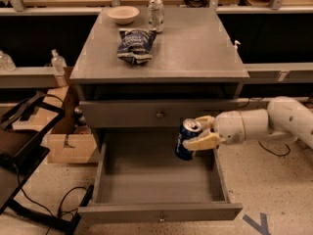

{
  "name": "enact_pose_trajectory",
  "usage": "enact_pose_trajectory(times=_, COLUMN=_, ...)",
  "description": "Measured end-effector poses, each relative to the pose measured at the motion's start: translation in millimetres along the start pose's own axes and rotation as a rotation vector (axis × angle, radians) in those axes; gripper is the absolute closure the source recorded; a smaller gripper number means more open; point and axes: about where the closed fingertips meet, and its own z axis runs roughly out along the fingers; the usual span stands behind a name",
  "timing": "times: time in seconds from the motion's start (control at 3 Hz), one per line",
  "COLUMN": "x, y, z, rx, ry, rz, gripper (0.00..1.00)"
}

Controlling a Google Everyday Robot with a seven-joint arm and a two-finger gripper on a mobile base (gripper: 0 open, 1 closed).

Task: Pick pepsi can from middle drawer and place on counter

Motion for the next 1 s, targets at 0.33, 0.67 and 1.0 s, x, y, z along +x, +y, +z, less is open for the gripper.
enact_pose_trajectory(times=0.33, x=-70, y=-44, z=-30, rx=0.086, ry=0.058, rz=0.01, gripper=1.0)
enact_pose_trajectory(times=0.67, x=-126, y=-94, z=-54, rx=0.194, ry=0.091, rz=0.033, gripper=1.0)
enact_pose_trajectory(times=1.0, x=-169, y=-134, z=-71, rx=0.312, ry=0.108, rz=0.04, gripper=1.0)
